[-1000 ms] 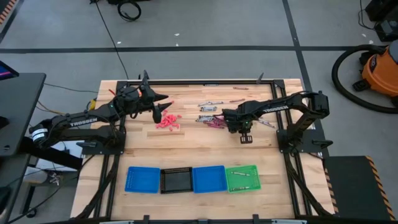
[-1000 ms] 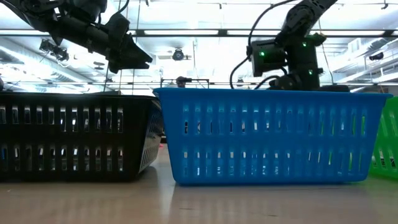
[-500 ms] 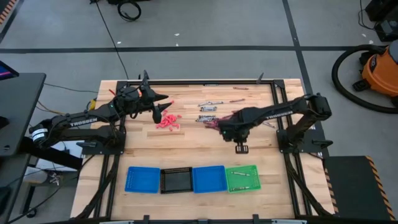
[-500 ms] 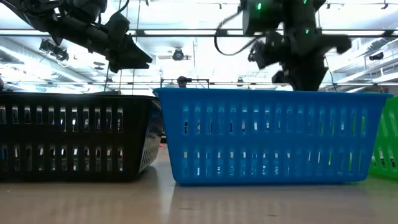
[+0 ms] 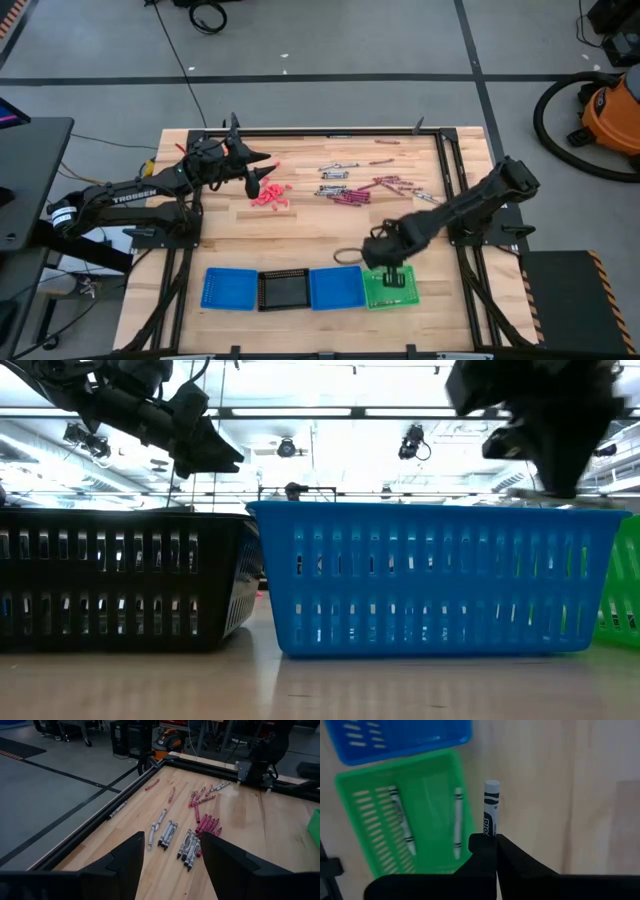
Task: Sort crayons
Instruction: Put the white crayon into the green bin
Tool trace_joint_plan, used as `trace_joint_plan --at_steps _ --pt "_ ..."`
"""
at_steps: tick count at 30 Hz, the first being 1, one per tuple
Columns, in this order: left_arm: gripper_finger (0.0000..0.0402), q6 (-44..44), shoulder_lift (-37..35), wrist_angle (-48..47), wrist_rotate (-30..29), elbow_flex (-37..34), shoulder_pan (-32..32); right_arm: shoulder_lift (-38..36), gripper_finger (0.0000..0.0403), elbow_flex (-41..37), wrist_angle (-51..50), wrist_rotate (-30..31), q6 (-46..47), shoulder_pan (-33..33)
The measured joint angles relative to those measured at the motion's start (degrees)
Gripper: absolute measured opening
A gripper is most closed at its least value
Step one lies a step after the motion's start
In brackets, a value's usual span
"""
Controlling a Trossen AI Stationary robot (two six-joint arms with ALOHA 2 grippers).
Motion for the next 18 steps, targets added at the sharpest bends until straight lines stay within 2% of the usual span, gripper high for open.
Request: trace_joint_plan --at_steps 9,18 --pt "0.0205 0.04 0.0 0.03 0.0 0.01 0.0 -0.02 0.0007 -1.29 2.02 5.21 9.9 8.91" --pt "0.0205 0.02 0.0 0.1 0.0 0.01 0.0 -0.02 0.0018 -7.86 11.59 4.0 14.16 10.48"
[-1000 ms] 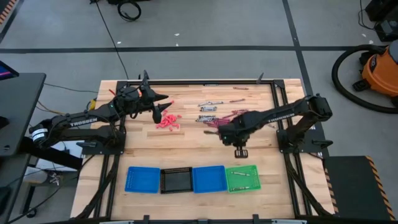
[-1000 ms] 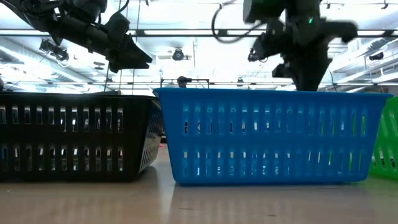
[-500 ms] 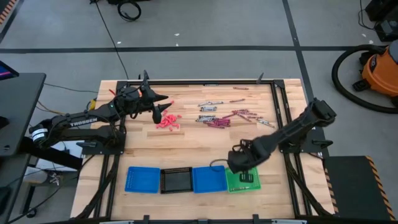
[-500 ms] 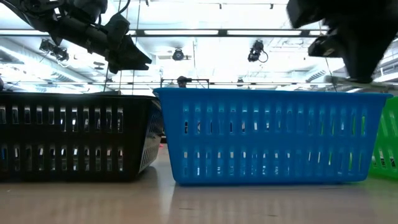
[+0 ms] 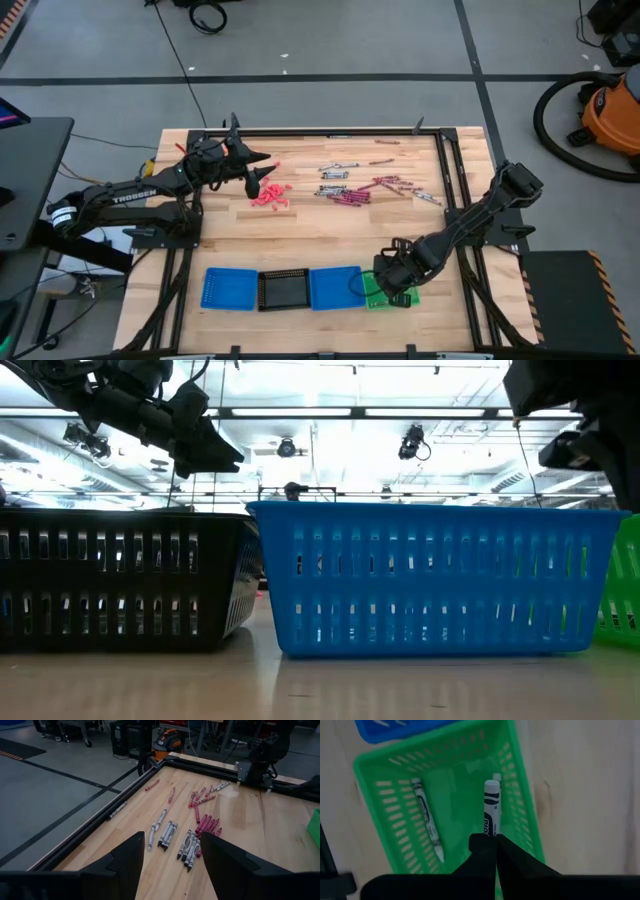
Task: Sort crayons
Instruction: Put the white crayon into the green bin
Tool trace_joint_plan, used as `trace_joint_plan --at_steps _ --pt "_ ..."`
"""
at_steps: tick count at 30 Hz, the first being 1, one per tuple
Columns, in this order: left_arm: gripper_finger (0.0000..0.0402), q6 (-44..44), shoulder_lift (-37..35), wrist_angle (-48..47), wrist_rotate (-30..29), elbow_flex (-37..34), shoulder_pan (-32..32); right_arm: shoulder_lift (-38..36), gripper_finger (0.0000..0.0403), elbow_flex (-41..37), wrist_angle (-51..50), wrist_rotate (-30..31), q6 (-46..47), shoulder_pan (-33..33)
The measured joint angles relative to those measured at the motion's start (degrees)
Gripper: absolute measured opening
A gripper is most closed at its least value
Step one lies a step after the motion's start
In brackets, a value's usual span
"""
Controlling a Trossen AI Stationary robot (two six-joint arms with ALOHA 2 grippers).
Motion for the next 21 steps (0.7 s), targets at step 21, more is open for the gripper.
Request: trace_joint_plan --at_steps 21 --pt "0.0205 0.0 0.0 0.04 0.0 0.0 0.0 0.0 0.0058 -2.35 4.67 -0.33 2.07 0.0"
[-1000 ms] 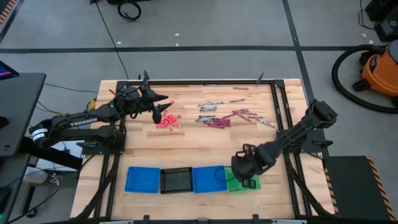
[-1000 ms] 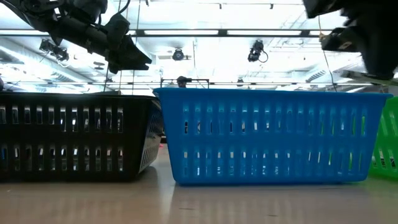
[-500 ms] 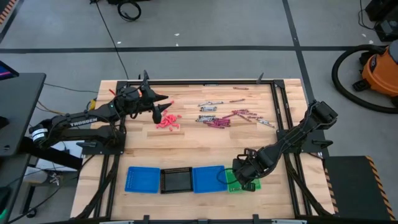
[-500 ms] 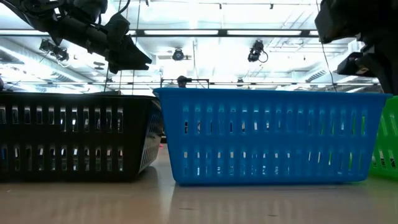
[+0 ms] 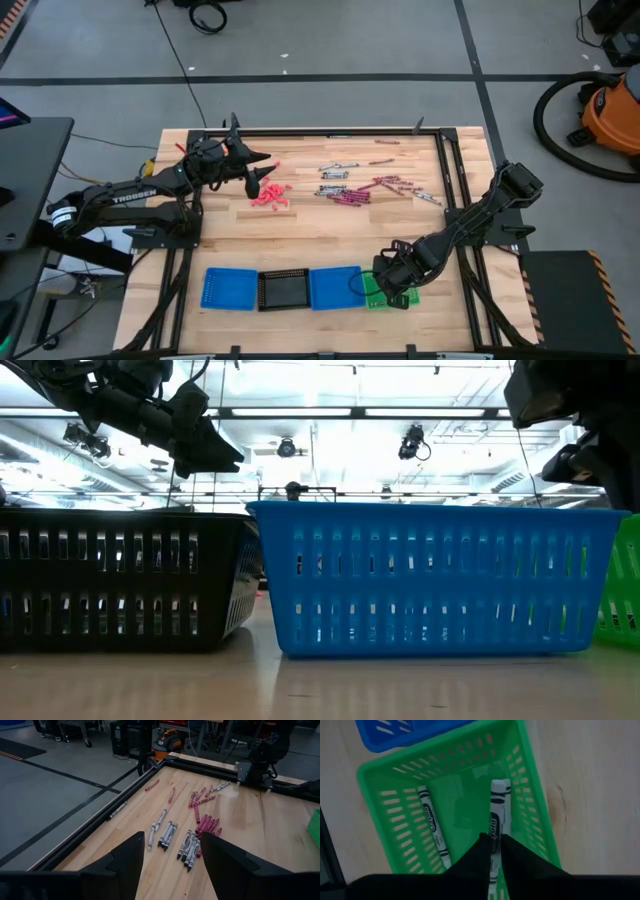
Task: Sort crayons
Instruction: Put the white crayon into the green bin
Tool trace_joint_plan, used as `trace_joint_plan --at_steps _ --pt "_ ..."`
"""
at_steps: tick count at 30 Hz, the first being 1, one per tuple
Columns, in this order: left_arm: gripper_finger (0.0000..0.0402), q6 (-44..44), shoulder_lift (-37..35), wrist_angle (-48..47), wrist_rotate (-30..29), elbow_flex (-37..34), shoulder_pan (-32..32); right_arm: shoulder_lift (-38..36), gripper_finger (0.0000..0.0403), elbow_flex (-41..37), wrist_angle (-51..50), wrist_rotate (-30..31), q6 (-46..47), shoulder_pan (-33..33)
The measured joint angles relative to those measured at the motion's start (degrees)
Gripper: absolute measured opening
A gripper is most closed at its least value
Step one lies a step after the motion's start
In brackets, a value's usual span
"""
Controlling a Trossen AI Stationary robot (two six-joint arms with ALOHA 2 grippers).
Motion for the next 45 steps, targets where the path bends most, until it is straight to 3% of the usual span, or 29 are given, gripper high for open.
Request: trace_joint_plan --at_steps 8,13,23,34,45 --pt "0.0205 -0.02 0.0 0.0 0.0 0.0 0.0 -0.03 0.0095 2.5 -5.12 -4.72 -0.25 -2.55" --pt "0.0205 -0.02 0.0 0.0 0.0 0.0 0.0 -1.29 0.0092 6.05 -10.01 -0.59 -6.28 -6.82" --pt "0.0205 -0.02 0.0 0.0 0.0 0.0 0.0 -2.89 0.0091 5.97 -16.28 5.59 -19.07 -19.43" --pt "0.0205 -0.02 0.0 0.02 0.0 0.0 0.0 -2.91 0.0091 -3.91 -18.69 1.83 -24.32 -33.86" --pt "0.0205 -0.02 0.0 0.02 0.0 0.0 0.0 -2.91 0.0091 -10.51 -21.11 3.61 -32.45 -48.69"
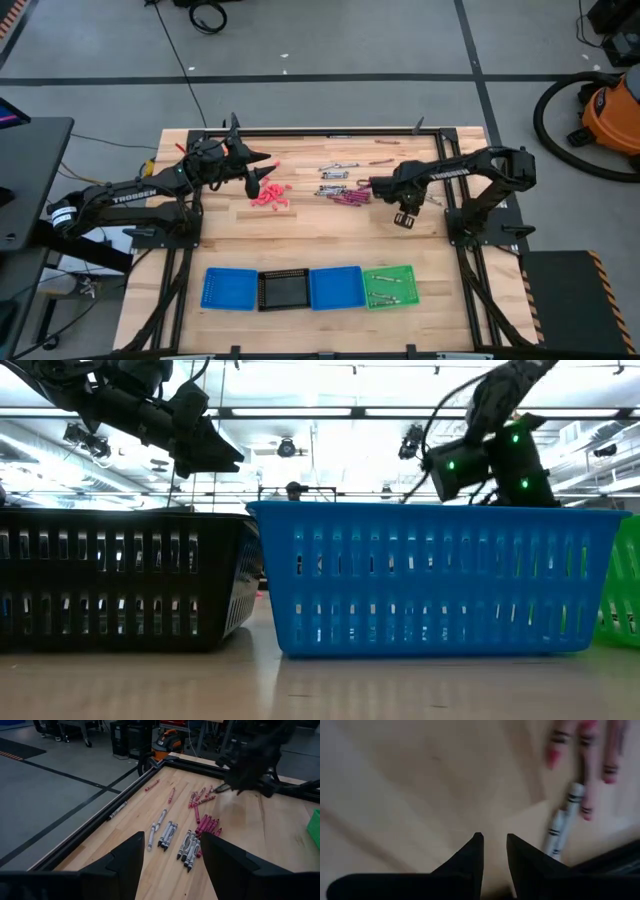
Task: Sort crayons
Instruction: Put the white crayon into the green bin
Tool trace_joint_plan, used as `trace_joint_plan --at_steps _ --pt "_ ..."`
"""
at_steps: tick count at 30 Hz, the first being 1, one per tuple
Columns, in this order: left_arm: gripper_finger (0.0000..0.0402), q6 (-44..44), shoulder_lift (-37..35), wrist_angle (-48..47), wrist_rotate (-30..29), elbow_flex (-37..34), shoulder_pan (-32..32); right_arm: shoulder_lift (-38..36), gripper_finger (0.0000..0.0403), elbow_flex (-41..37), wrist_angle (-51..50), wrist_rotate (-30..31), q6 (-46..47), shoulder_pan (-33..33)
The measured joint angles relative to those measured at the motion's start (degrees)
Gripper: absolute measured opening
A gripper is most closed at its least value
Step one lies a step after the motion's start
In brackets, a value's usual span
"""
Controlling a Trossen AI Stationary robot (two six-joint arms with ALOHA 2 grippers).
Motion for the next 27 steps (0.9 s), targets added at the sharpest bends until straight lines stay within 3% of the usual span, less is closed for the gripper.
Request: trace_joint_plan --at_steps 9,21,27 --pt "0.0205 0.0 0.0 0.0 0.02 -0.02 0.0 0.0 0.0091 -0.51 -3.84 0.16 -2.74 -10.03" --pt "0.0205 0.02 0.0 -0.02 0.0 -0.01 0.0 0.0 0.0091 -0.58 -3.21 2.34 -5.47 -15.48" --pt "0.0205 0.02 0.0 -0.07 0.02 0.0 0.0 0.0 0.0091 -4.6 1.88 1.28 -7.14 -15.78"
